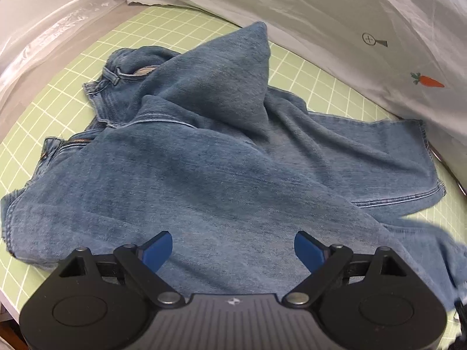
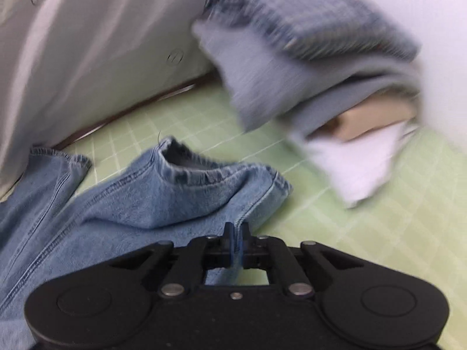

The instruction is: Fold clothes

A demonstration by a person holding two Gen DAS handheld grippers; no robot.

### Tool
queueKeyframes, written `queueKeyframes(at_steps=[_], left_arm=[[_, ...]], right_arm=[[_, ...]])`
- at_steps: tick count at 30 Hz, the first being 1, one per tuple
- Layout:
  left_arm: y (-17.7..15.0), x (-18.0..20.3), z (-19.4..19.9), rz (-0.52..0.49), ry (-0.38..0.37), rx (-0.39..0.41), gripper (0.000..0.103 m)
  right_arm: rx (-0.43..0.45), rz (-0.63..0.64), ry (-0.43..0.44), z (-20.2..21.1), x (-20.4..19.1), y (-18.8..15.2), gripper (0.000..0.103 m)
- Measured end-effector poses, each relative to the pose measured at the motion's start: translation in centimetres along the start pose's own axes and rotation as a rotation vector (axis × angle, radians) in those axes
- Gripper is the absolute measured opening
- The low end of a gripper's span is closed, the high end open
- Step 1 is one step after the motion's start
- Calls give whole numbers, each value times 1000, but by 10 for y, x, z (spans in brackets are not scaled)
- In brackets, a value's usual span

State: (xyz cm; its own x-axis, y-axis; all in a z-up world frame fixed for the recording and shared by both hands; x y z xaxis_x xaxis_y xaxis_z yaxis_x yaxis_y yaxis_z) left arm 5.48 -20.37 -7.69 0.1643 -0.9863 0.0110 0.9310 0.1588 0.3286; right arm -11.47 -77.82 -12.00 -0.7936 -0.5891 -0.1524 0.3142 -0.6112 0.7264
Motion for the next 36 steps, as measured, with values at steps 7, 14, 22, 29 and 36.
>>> queueKeyframes(at_steps=[7,14,22,29,36], left_arm=[[-17,-42,8,97,16,7,91],[-38,-102,8,210,26,-4,91],[-46,-182,-12,446,-12,-60,91],[-30,-242,-32,744,-142,-58,95],[-25,-259,-64,889,-181,-152,73]], right_arm=[[-145,1,-216,65,70,-73,4],[-116,34,-160,93,66,-99,76],[-127,87,15,101,-30,-107,82],[-214,156,105,109,-100,-134,85],[-265,104,78,102,-121,-152,85]])
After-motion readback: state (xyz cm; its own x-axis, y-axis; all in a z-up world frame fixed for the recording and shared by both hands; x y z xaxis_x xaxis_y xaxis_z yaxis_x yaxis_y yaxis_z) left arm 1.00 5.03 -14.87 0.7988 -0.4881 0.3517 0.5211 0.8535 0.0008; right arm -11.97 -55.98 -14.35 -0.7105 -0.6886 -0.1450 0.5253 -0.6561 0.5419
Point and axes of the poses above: each gripper's, at about its wrist camera, not at the fingertips, and z roughly against the way its jaws point, x to its right, y to its top, the point moved 6 cm from there along -z, roughly the way its jaws point, and after that the axes turned 9 degrees about y, right-handed, at the moved point
